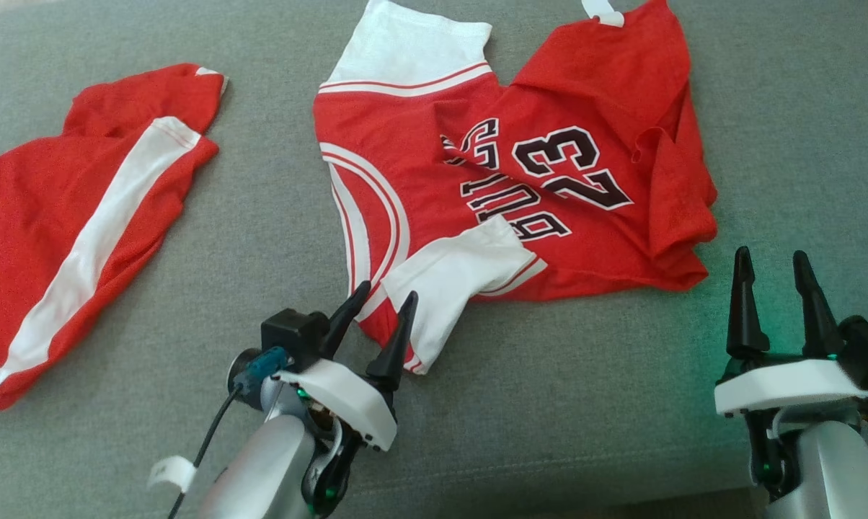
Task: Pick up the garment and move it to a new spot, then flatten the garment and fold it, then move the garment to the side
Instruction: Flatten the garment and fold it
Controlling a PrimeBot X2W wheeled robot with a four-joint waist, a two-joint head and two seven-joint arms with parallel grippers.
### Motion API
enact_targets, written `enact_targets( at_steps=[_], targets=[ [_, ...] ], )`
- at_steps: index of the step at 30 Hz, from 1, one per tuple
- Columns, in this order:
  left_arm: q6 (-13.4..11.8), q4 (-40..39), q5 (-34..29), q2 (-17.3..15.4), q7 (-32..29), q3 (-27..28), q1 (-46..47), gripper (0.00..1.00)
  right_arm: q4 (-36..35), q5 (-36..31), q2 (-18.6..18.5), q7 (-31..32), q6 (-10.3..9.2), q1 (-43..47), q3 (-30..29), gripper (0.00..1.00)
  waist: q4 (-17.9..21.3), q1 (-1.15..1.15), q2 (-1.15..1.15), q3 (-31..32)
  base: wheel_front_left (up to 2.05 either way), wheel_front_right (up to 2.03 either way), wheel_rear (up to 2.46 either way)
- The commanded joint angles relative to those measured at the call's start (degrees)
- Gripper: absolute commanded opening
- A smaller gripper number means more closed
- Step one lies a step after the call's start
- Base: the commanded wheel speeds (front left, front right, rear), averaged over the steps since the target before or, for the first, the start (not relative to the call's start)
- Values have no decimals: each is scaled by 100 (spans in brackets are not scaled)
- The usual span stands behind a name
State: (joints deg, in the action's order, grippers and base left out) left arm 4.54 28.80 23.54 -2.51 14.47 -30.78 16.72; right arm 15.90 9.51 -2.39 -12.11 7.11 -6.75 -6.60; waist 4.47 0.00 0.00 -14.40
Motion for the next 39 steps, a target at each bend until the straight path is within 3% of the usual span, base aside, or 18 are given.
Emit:
enact_targets(
  at_steps=[1,20,21,23,24,31,39],
  targets=[
    [10,-107,38,-37,52,136,200,100,-139,-12,-49,-73,37,-186,104,100,11,0,0,-11,0,0,0],
    [83,183,208,-37,52,-63,493,98,-8,10,-49,-160,37,-279,149,100,146,0,0,-110,0,0,0],
    [89,175,212,-37,52,-66,493,59,-2,10,-49,-163,37,-281,149,100,147,0,0,-111,0,0,0],
    [97,136,197,-37,52,-59,499,4,13,7,-49,-167,37,-282,142,100,144,0,0,-105,0,0,0],
    [98,115,189,-37,52,-52,495,0,21,5,-49,-169,37,-280,136,100,140,0,0,-98,0,0,0],
    [106,-76,130,-37,52,23,436,0,84,-25,-49,-170,37,-278,99,100,54,0,0,-14,0,0,0],
    [25,-1007,35,-37,52,513,164,0,188,90,-49,6,37,-375,24,100,-137,0,0,194,0,0,0]
  ],
)
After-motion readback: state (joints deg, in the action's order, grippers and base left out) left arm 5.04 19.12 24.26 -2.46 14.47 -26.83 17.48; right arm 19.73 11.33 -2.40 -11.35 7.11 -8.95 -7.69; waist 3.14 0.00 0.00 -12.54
